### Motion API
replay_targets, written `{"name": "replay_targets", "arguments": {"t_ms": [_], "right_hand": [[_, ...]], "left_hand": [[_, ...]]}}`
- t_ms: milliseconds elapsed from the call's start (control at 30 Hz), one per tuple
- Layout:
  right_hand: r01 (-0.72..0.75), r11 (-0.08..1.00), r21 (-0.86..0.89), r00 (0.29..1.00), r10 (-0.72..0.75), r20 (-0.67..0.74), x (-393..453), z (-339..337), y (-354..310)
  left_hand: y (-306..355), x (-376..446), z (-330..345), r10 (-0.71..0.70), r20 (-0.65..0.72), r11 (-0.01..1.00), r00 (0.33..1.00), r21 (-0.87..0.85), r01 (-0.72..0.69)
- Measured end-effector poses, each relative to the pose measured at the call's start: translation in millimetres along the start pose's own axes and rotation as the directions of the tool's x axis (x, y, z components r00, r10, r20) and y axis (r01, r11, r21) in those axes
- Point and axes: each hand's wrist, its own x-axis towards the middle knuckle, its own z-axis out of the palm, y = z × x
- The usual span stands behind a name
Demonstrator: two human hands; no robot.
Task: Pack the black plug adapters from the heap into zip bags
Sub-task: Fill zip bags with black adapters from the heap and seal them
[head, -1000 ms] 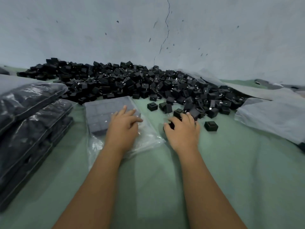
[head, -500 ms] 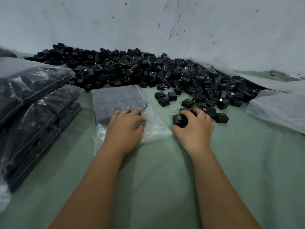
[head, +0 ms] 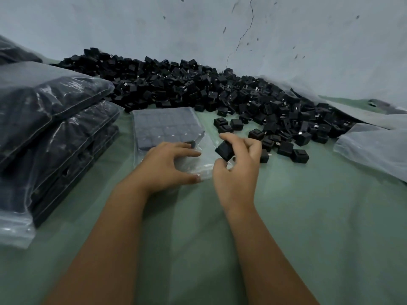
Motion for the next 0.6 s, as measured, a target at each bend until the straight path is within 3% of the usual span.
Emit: {"name": "replay_targets", "arguments": {"t_ms": [133,300,500,600], "right_hand": [[0.003,0.993,0.12,0.999,-0.007,0.035,-2,-2,-4],[0.324,0.942,-0.084,0.945,-0.327,-0.024,-2,0,-6],[0.44,0.852,-0.286,0.885,-0.356,0.301,0,4,-4],[0.557,0.722,-0.409,0.814,-0.378,0.441,-1,4,-3]], "left_hand": [[2,1,5,-0.078,-0.098,0.971,0.992,-0.234,0.053],[5,4,6,-0.156,-0.179,0.915,0.971,-0.397,0.074],[9,4,4,-0.138,-0.195,0.898,0.971,-0.437,0.04],[14,2,1,-0.109,-0.192,0.886,0.975,-0.463,0.008]]}}
